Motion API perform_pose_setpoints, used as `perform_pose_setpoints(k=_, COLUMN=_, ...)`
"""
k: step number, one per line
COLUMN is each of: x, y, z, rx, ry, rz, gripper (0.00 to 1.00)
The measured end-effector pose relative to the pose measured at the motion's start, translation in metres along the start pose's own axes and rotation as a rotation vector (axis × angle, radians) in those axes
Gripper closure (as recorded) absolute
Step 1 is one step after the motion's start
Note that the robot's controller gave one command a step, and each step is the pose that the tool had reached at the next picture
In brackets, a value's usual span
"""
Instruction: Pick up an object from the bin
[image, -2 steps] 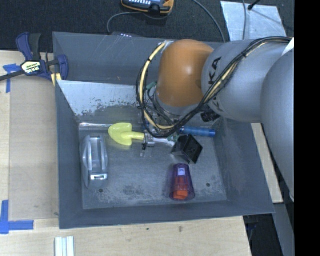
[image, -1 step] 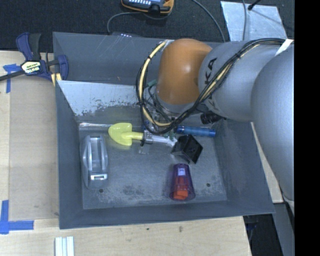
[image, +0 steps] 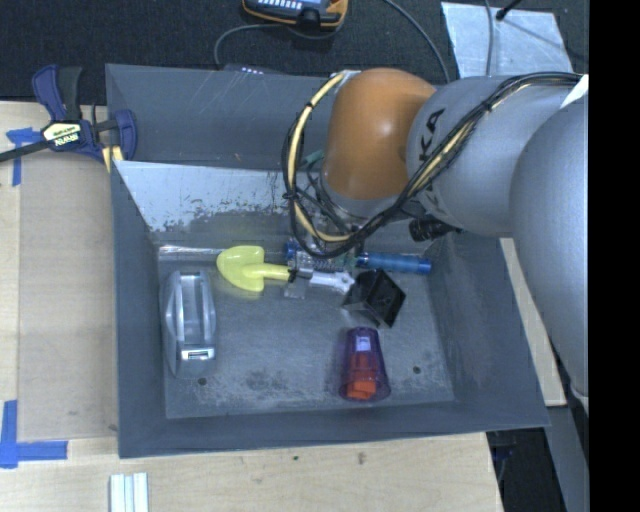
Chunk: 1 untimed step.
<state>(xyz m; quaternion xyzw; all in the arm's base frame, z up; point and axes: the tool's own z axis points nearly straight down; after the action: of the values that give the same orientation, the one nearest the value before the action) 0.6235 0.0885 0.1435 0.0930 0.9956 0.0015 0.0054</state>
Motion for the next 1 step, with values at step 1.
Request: perform_pose_setpoints(k=1, x=-0.0069, y=-0.0096, z=0.0664, rx=0.001, ry=0.002, rz=-0.018, gripper=0.00)
